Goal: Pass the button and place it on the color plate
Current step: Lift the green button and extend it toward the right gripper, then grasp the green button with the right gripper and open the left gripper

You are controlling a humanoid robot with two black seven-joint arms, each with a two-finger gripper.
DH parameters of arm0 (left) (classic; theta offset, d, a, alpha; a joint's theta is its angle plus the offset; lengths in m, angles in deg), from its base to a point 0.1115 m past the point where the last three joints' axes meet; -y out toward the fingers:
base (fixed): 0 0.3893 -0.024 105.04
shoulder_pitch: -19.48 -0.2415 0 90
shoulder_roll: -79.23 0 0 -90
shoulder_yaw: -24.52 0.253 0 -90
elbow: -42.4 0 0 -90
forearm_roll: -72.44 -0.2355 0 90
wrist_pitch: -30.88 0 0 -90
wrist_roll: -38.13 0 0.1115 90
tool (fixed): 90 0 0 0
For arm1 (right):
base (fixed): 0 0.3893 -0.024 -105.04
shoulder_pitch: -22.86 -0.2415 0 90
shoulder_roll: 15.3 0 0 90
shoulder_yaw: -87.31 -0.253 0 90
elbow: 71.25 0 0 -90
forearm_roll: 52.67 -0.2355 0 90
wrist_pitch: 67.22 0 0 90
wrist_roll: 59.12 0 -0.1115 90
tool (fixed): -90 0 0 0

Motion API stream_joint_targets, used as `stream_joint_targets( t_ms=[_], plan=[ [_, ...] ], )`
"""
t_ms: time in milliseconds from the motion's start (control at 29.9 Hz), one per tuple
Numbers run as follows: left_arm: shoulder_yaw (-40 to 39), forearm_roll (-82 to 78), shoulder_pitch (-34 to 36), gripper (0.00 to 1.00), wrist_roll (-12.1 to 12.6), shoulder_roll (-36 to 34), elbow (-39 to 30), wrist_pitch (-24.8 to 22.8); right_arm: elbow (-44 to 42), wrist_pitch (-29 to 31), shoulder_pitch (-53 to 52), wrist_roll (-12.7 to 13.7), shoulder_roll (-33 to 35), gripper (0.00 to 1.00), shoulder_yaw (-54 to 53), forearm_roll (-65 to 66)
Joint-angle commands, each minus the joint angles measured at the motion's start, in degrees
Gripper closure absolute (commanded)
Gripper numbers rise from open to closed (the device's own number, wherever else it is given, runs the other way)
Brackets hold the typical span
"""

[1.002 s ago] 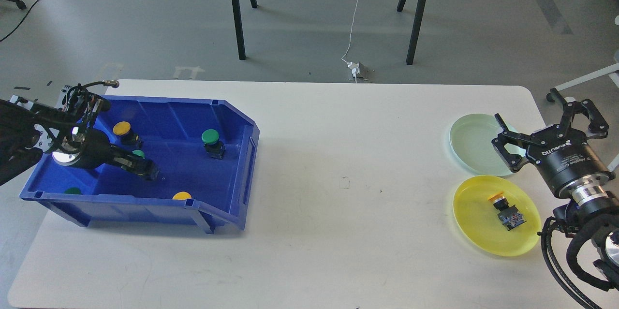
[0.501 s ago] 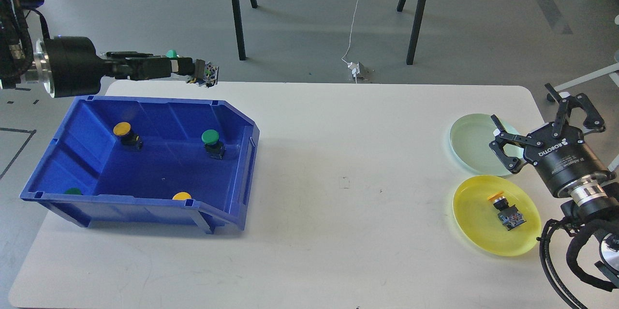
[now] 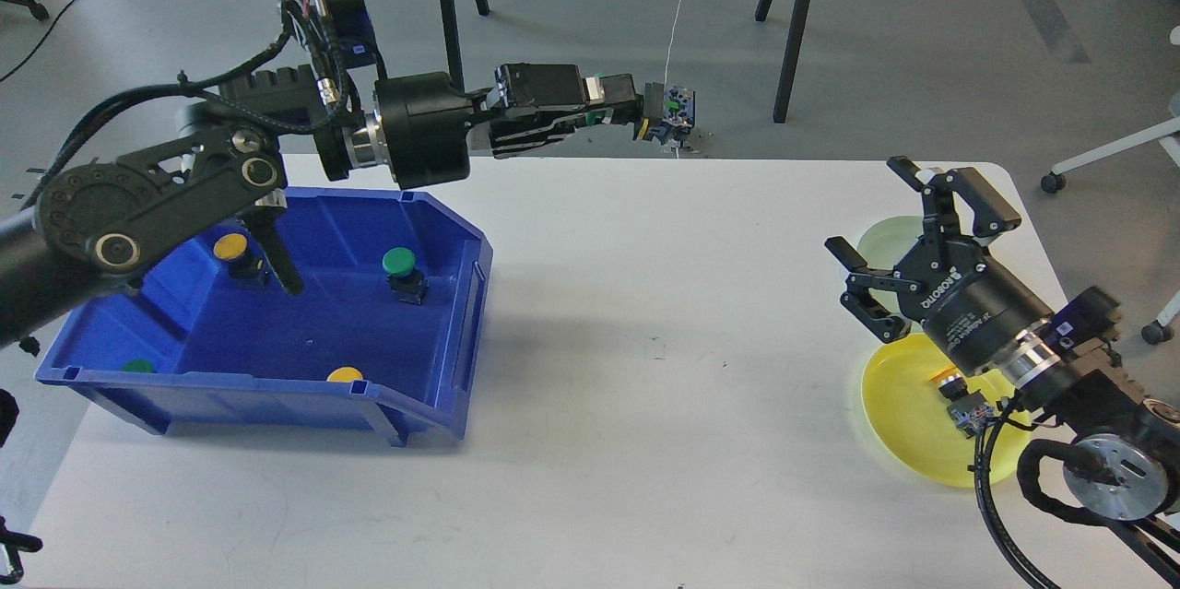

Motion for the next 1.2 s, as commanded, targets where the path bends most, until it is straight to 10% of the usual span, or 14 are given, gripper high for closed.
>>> stream_joint_targets(
  t_ms=[0, 668, 868, 1169],
  plan=[
    [-1.21, 0.49, -0.76, 0.91, 0.00, 1.25, 1.52, 0.00, -0.16, -0.37, -6.26, -2.06, -2.94, 0.02, 5.18, -0.26],
    [-1.21, 0.58, -0.85, 0.90, 0.00, 1.61, 1.53, 0.00, -3.76, -6.43, -21.04, -4.35, -12.79, 0.06, 15.03, -5.71],
    [-1.12, 0.76, -0.85, 0.90, 0.00, 1.61, 1.61, 0.00, -4.11, -7.05, -21.21, -4.26, -13.41, 0.56, 15.74, -5.62],
    [-1.12, 0.85, -0.76, 0.90, 0.00, 1.61, 1.61, 0.00, -4.55, -7.14, -21.57, -4.26, -13.41, 0.68, 15.74, -5.62]
  ],
)
